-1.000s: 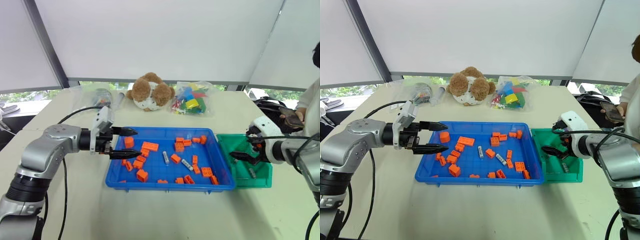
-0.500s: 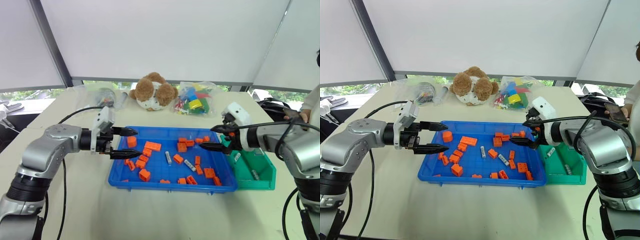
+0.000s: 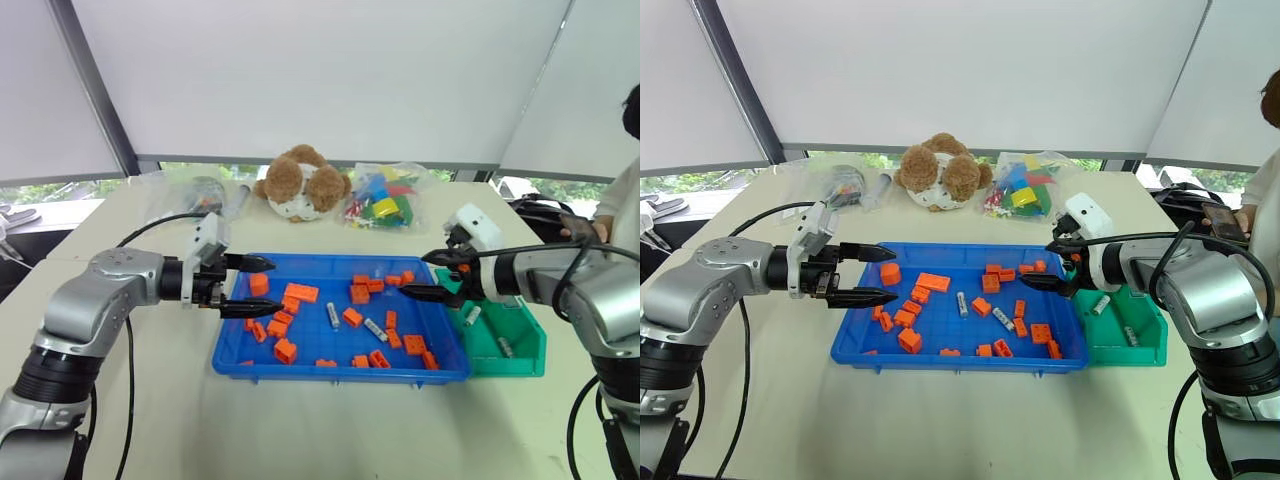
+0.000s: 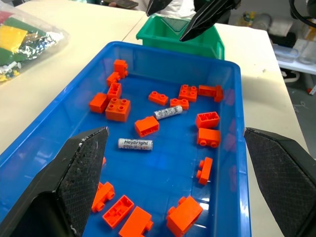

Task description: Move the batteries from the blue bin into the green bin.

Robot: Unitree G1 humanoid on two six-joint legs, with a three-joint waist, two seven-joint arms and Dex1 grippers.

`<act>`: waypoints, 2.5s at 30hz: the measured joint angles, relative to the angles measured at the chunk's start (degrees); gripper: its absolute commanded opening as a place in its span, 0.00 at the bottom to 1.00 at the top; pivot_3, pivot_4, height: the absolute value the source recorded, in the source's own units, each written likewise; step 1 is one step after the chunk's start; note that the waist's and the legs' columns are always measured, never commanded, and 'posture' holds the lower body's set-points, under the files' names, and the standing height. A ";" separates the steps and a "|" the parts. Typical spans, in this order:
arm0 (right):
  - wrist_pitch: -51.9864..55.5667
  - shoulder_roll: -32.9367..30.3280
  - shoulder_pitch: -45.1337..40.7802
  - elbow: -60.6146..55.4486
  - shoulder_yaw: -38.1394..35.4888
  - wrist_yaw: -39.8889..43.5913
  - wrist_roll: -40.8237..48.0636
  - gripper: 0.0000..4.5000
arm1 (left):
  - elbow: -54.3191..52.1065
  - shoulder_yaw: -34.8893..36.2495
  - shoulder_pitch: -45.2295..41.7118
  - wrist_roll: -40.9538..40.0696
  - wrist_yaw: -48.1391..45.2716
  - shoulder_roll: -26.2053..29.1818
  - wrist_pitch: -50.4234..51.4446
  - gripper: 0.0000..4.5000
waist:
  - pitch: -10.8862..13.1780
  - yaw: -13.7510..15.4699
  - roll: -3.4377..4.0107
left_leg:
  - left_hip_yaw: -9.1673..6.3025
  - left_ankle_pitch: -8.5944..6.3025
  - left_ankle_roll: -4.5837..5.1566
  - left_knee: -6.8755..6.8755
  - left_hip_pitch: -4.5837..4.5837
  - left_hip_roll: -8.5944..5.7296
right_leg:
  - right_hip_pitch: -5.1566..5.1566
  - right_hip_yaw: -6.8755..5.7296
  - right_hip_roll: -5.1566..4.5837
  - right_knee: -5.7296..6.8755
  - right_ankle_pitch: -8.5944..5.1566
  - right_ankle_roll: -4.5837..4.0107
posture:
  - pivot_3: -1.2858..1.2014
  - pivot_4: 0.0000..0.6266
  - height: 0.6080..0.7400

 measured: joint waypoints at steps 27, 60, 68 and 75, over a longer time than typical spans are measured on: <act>-15.16 18.46 -8.08 11.66 14.82 3.24 -4.26 1.00 | -2.14 1.76 1.53 -1.06 1.01 1.57 2.00 1.00 | -0.10 -2.79 -0.21 | -0.38 -0.06 0.11 -0.10 0.41 0.04 | 0.10 0.31 0.42 0.09 0.09 -0.13 | 0.52 0.24 0.95; -14.32 27.13 -6.71 23.46 25.29 -5.69 -14.28 1.00 | -3.10 2.94 1.98 -1.90 2.29 2.79 2.77 1.00 | 0.06 -0.21 0.04 | -0.85 0.14 -0.23 0.00 0.01 -0.12 | 0.07 0.07 0.31 0.08 0.06 -0.13 | 0.52 0.24 0.95; -10.16 29.91 -6.87 23.54 24.47 -8.60 -15.15 1.00 | -3.98 3.13 2.43 -1.91 2.68 2.80 2.85 1.00 | 0.06 -0.24 0.04 | -0.86 0.14 -0.23 -0.02 0.01 -0.12 | 0.07 0.06 0.32 0.08 0.06 -0.13 | 0.52 0.24 0.95; -6.25 32.67 -6.78 24.42 23.17 -11.45 -15.37 0.88 | -3.84 3.10 2.14 -1.80 2.59 2.72 2.67 1.00 | 0.05 -0.27 0.03 | -0.86 0.14 -0.23 -0.02 0.01 -0.12 | 0.08 0.07 0.31 0.08 0.06 -0.13 | 0.52 0.24 0.95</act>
